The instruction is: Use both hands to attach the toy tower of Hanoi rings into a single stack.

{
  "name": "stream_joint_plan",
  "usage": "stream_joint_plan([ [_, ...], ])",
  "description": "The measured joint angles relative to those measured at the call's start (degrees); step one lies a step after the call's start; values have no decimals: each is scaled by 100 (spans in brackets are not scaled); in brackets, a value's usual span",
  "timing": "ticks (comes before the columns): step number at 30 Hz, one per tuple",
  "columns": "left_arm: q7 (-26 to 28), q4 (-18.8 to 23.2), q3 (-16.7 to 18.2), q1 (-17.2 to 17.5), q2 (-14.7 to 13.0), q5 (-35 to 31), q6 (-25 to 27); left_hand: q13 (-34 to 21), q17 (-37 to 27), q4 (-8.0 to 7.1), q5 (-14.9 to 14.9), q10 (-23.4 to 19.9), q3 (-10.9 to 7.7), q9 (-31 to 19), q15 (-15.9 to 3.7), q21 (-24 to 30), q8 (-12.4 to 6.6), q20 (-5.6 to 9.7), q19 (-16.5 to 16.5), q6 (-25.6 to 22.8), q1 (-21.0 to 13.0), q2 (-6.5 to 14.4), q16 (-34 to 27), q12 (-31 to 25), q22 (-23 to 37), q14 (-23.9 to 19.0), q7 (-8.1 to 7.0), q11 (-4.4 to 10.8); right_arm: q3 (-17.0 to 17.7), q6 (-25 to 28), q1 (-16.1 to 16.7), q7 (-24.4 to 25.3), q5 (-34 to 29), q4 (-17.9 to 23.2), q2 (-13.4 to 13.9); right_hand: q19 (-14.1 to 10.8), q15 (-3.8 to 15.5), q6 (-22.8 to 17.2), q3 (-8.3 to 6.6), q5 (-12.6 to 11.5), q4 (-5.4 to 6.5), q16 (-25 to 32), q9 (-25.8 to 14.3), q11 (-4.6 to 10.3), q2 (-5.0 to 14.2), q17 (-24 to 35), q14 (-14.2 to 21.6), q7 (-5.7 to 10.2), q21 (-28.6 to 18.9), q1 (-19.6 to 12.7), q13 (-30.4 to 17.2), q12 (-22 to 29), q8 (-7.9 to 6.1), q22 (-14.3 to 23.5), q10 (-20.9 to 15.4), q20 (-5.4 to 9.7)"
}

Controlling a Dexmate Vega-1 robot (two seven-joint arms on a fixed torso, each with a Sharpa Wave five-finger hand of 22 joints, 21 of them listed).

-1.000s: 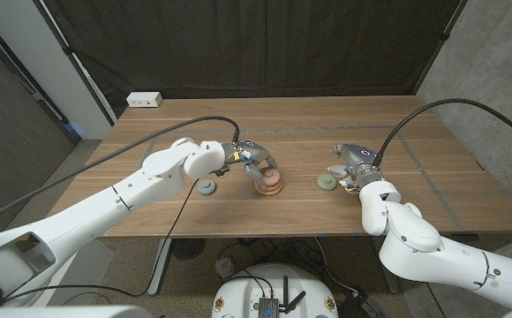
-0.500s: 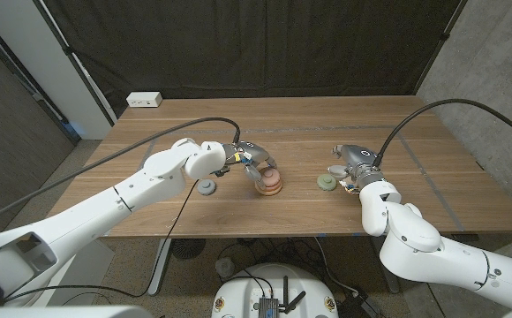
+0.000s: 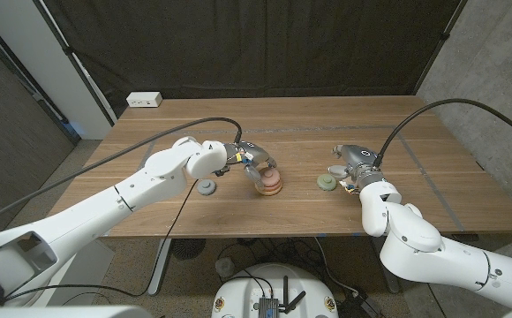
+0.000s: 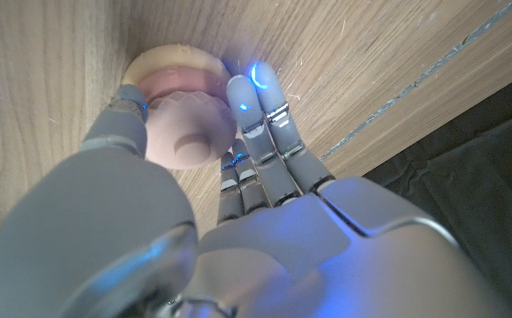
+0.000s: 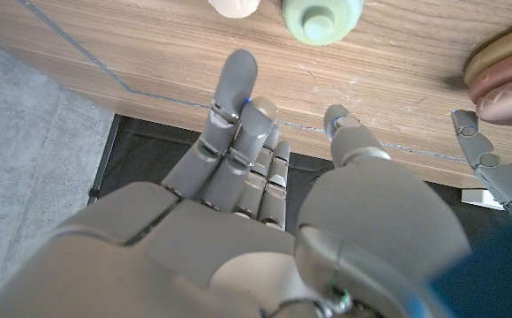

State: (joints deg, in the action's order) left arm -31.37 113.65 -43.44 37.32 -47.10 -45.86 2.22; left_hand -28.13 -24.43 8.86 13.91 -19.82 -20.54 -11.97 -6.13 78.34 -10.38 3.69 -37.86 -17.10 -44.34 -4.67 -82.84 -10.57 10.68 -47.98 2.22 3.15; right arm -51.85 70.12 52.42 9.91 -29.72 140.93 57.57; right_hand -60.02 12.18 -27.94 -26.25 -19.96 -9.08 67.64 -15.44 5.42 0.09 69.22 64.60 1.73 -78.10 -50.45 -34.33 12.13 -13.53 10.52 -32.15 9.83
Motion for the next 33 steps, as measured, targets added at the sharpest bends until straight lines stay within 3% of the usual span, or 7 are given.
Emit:
stream_joint_plan([
  [17,-133,207,160,74,-117,-25,128,25,-3,0,0,-28,-1,-1,29,-45,-70,-20,20,-6,68,23,21,-90,0,30,58,-45,15,-20,-2,58,66,9,28,0,0,-74,-24,0,-24,0,-14,42,0,3,0,32,0,0,-7,0,0,0,-41,0],
  [22,-99,300,303,190,-207,56,213,53,-16,0,0,-82,-1,-1,29,-45,-81,-9,-38,-76,90,45,13,-114,0,30,127,-69,45,-102,6,62,108,-42,29,0,0,-104,-24,0,-24,30,-41,41,0,14,0,61,0,0,-34,0,0,0,-41,0],
  [33,231,479,665,533,-459,398,492,79,-43,0,0,-301,-1,-1,-3,-45,-157,9,-118,-288,50,84,-26,-178,0,-88,103,-7,79,-340,-51,10,143,-216,-8,0,0,-101,-23,0,-24,41,-95,42,0,0,0,59,0,0,-73,0,0,0,-41,0],
])
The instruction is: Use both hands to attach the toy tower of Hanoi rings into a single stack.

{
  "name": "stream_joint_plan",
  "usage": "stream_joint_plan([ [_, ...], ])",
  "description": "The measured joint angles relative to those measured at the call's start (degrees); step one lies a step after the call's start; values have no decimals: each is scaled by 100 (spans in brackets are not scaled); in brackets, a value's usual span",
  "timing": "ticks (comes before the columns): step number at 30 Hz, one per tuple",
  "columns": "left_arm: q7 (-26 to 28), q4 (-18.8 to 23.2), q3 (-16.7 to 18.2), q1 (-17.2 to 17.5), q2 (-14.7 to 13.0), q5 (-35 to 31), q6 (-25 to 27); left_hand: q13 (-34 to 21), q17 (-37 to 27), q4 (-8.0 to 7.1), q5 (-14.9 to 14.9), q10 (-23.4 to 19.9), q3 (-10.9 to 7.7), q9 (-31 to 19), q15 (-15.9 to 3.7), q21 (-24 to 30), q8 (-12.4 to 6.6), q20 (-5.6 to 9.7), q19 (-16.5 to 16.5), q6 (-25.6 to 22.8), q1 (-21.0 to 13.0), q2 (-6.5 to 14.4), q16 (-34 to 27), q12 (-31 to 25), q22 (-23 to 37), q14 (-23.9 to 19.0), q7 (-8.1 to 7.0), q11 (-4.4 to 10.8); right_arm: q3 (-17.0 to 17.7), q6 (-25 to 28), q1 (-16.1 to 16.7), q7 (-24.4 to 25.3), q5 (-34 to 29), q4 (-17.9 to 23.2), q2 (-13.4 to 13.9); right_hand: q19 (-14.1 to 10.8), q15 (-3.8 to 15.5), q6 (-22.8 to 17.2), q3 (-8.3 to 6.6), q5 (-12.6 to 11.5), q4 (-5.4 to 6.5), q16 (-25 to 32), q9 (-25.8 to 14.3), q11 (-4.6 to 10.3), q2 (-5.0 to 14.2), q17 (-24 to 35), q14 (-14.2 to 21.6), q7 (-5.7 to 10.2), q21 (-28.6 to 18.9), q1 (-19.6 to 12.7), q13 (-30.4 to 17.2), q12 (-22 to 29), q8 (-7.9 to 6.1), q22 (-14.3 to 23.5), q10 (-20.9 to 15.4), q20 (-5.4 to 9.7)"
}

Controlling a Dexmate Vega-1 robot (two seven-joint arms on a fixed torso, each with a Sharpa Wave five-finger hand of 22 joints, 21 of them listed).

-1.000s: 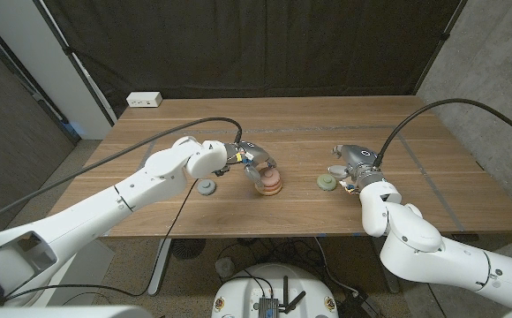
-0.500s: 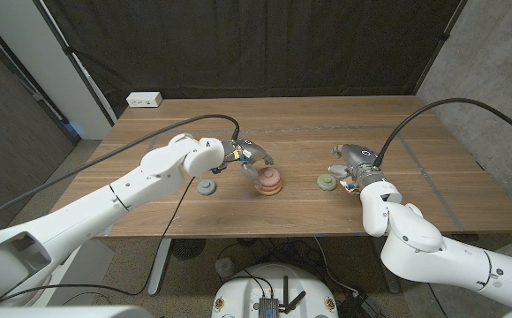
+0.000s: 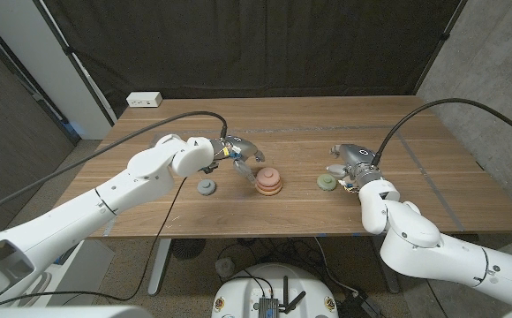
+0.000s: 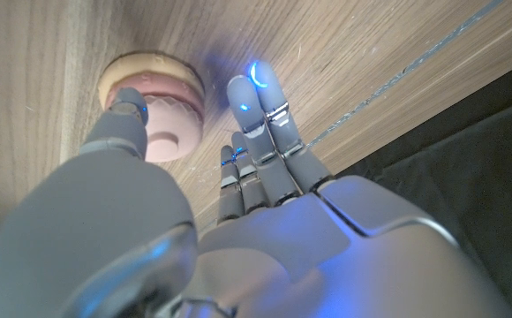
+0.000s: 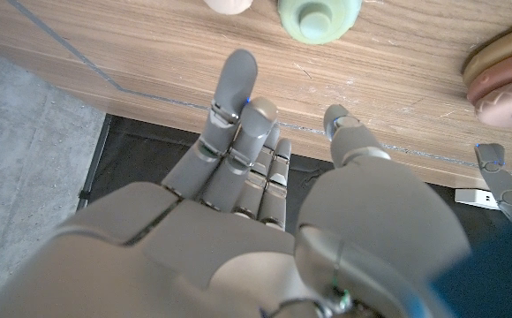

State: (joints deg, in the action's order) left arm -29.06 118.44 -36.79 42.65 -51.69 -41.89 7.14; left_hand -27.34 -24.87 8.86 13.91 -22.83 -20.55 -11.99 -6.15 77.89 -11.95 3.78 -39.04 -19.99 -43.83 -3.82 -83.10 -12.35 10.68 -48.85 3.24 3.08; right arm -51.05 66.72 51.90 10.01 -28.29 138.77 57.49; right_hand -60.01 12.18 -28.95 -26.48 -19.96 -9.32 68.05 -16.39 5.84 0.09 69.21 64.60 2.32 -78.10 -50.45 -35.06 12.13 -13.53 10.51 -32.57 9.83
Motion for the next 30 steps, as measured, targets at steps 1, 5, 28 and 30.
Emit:
stream_joint_plan([
  [1,0,13,30,26,-19,0,0,9,0,0,0,0,0,0,-9,0,0,0,0,0,0,0,0,0,0,-9,0,0,0,-23,0,-5,6,0,0,0,0,22,0,0,0,0,0,0,0,0,0,-22,0,0,-12,0,0,0,0,0],
  [5,165,72,146,146,-98,135,144,26,0,0,0,-43,0,0,1,31,0,-29,-30,-28,-1,1,-21,0,0,-20,-28,2,70,-112,15,-15,29,-60,-4,0,0,54,0,0,0,0,0,0,0,9,0,-9,0,0,-14,0,0,0,0,0],
  [28,1536,300,894,1231,-517,1074,886,52,-5,15,0,-215,-49,-1,-19,52,0,0,-122,-202,-15,75,-66,-46,0,-121,-37,50,466,-659,261,-7,108,-232,-12,0,0,76,-24,0,-24,44,1,-61,-61,44,0,-31,0,61,-66,-28,0,0,126,0],
  [30,1644,332,957,1327,-558,1132,937,52,-5,15,0,-216,-49,-1,-19,52,-34,0,-122,-216,-5,85,-66,-46,0,-121,-32,50,492,-697,275,-17,106,-248,-22,0,0,85,-24,0,-24,44,1,-61,-61,44,0,-41,0,61,-66,-28,0,0,126,0],
])
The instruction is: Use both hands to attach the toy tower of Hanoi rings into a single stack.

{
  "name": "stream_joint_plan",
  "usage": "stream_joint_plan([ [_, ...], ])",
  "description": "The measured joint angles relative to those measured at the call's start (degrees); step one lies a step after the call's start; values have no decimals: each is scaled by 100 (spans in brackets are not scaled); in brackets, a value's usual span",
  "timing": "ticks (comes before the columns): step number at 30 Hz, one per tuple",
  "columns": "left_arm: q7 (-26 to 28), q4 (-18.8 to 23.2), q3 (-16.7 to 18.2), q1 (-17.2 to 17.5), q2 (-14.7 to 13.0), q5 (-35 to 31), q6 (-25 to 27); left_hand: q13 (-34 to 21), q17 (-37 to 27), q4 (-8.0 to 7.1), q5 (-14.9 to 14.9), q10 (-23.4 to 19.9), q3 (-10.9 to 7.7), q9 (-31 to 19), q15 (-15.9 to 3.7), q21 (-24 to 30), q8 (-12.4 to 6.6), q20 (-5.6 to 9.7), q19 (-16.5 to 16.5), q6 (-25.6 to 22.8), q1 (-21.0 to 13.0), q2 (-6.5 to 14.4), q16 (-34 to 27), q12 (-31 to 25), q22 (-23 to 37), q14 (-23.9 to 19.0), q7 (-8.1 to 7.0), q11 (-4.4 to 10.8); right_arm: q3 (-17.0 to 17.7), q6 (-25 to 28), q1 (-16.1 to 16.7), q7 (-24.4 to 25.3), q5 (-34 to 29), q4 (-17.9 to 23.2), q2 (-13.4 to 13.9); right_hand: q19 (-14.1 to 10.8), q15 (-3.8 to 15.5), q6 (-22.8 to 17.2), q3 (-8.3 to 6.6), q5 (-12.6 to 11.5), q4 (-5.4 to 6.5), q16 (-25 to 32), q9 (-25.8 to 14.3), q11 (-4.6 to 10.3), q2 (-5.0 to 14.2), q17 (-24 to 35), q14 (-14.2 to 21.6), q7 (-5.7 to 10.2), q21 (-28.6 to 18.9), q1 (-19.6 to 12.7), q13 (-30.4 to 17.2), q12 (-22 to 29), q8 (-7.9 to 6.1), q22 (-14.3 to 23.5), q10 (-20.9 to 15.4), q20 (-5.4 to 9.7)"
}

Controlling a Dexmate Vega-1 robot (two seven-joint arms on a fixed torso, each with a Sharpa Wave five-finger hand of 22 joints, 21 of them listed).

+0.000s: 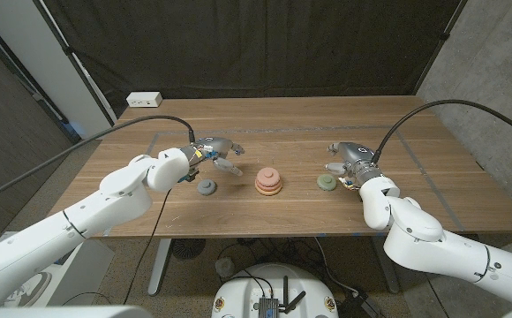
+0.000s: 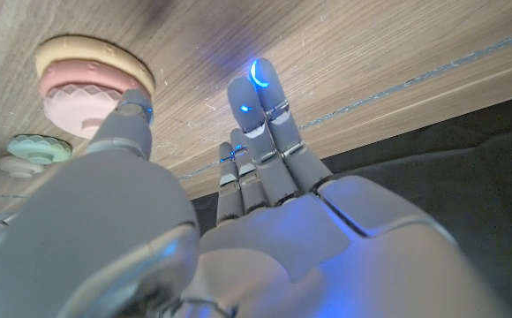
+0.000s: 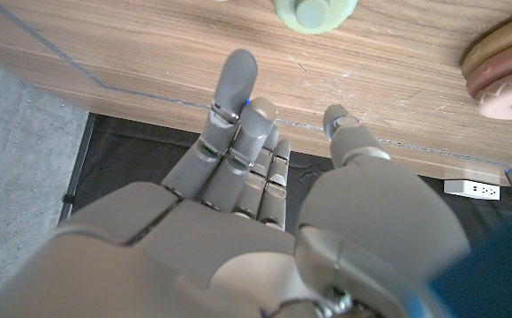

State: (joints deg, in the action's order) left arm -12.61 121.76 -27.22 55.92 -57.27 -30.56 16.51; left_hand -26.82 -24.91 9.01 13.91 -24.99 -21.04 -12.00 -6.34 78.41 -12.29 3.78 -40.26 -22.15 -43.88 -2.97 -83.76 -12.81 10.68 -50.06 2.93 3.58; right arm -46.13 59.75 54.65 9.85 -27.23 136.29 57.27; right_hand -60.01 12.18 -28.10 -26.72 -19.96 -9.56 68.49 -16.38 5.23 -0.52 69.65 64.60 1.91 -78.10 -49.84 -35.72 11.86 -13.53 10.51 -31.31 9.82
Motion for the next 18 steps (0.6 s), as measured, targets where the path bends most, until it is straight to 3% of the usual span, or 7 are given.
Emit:
stream_joint_plan([
  [8,552,156,186,346,-124,181,415,0,0,17,0,-71,-17,0,-23,0,-13,0,0,-67,-17,43,0,-33,0,-23,-26,10,87,-120,35,-16,-71,-79,-66,0,0,30,0,0,0,40,0,0,0,27,0,14,0,0,0,0,0,0,0,0],
  [12,552,233,237,472,-155,181,415,-1,0,16,0,-71,-16,0,-32,24,-13,0,0,-86,-17,43,0,-34,0,-31,-23,10,87,-155,35,-46,-129,-79,-66,0,0,28,0,0,0,40,0,0,0,28,0,12,0,0,0,0,0,-7,0,0],
  [13,832,262,260,529,-167,242,631,-1,0,17,0,-86,-16,0,-32,24,-13,0,0,-95,-17,43,0,-34,0,-31,-14,25,88,-175,28,-52,-155,-129,-86,0,0,28,-6,0,6,40,0,0,0,28,0,12,0,0,0,0,0,-11,-1,0],
  [18,1243,338,366,786,-152,314,840,-1,-21,15,0,-163,-18,0,-51,24,-13,0,0,-151,-40,66,0,-34,0,-51,-8,42,173,-274,116,-35,-171,-158,-84,0,0,28,-40,0,8,40,1,0,0,28,0,12,0,0,-26,1,0,-13,-1,0],
])
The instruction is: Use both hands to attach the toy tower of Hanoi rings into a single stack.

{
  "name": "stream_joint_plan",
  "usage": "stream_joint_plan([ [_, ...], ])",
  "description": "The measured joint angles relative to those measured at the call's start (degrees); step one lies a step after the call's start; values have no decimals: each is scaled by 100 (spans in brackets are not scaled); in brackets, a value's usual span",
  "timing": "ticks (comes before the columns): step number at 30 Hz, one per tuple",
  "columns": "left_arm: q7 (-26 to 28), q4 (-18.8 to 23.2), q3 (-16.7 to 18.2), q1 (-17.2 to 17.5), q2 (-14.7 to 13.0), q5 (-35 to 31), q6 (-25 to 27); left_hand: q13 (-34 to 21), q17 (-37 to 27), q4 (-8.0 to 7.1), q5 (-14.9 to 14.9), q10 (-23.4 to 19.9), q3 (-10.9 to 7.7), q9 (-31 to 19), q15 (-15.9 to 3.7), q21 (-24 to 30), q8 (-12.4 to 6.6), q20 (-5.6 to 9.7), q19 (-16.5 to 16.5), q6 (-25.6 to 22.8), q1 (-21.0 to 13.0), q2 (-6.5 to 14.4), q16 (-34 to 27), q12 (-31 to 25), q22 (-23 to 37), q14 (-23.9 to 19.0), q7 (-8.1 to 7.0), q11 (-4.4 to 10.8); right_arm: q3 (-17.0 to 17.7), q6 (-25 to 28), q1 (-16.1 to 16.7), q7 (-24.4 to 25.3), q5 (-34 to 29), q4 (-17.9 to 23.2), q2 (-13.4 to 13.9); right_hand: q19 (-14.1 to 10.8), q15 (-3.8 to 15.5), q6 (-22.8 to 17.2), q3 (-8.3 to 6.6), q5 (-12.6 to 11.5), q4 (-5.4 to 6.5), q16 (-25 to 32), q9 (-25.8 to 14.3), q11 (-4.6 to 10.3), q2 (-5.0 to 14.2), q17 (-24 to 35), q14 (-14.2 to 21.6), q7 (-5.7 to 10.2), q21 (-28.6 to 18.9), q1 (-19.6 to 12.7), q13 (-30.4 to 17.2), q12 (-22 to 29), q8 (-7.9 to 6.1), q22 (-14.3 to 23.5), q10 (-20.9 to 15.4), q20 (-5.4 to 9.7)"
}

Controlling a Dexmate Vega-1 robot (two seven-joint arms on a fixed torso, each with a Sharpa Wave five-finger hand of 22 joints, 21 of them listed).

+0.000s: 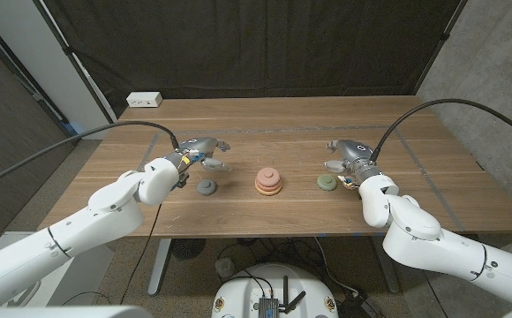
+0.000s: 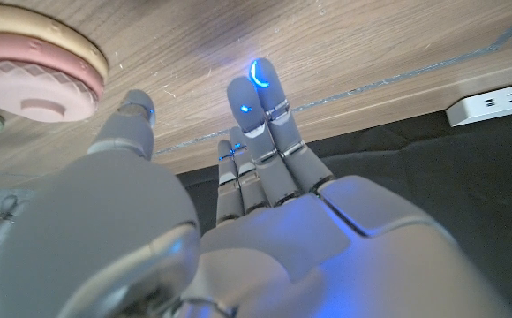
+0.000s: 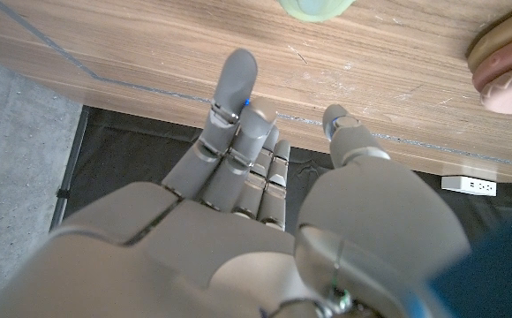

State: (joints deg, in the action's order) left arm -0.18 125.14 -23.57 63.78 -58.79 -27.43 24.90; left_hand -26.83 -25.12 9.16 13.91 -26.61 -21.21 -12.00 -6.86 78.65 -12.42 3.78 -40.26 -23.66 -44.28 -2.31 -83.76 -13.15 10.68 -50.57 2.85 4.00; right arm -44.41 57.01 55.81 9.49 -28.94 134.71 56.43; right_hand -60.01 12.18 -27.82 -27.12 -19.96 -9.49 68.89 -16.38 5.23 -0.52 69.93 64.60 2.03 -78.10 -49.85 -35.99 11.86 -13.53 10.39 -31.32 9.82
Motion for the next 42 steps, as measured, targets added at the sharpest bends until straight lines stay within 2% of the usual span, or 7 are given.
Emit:
stream_joint_plan([
  [8,568,105,129,398,102,144,297,28,3,9,0,1,-54,0,0,0,0,0,0,0,12,11,0,0,0,0,0,-1,163,-73,236,94,8,70,44,0,0,0,0,0,0,0,0,-2,0,-18,0,0,40,0,13,-22,0,0,65,0],
  [20,1116,148,37,609,173,256,685,27,9,9,0,1,-54,0,0,0,0,0,0,0,23,22,0,0,0,0,0,-1,268,-132,462,122,-14,160,92,0,-10,-22,1,0,0,23,16,-51,-38,-40,-73,-21,40,-39,43,-87,0,16,236,0],
  [27,1157,132,-71,557,122,327,720,27,0,-15,0,1,-78,0,0,-1,0,0,0,0,54,52,0,1,0,0,0,-1,155,-22,422,-20,-190,176,79,44,-54,103,1,0,0,-25,16,-56,-39,-95,-156,-48,40,-37,71,-107,68,0,386,-1],
  [35,1168,74,-171,462,65,377,692,27,-1,-15,0,1,-77,-1,0,-1,0,0,0,-29,76,75,0,1,1,1,-29,-1,-64,169,281,-322,-459,199,57,200,-123,325,2,0,1,-138,16,-156,-197,-158,-273,-99,100,14,96,-151,149,0,689,-76],
  [38,1168,52,-196,427,48,377,692,27,-1,-15,0,1,-77,-3,0,-1,0,0,0,-29,76,75,0,1,0,1,-29,-1,-64,265,281,-483,-581,199,57,290,-185,410,67,0,1,-239,43,-195,-251,-243,-411,-82,129,-39,123,-151,149,0,811,-83],
  [39,1185,48,-201,420,41,402,652,27,-1,-15,0,-10,-77,-8,0,-1,0,0,0,-29,77,75,0,1,0,1,-29,-11,-204,271,173,-495,-590,211,49,299,-205,413,67,0,1,-259,43,-216,-250,-265,-432,-79,129,-38,122,-151,149,0,832,-92],
  [42,1197,31,-205,398,22,430,619,27,-1,-15,0,-30,-77,-14,0,-1,0,0,0,-53,99,97,0,1,0,1,-5,-31,-294,366,94,-675,-735,214,38,332,-225,525,85,7,15,-284,43,-185,-288,-307,-453,-115,129,-1,122,-151,192,7,862,-99],
])
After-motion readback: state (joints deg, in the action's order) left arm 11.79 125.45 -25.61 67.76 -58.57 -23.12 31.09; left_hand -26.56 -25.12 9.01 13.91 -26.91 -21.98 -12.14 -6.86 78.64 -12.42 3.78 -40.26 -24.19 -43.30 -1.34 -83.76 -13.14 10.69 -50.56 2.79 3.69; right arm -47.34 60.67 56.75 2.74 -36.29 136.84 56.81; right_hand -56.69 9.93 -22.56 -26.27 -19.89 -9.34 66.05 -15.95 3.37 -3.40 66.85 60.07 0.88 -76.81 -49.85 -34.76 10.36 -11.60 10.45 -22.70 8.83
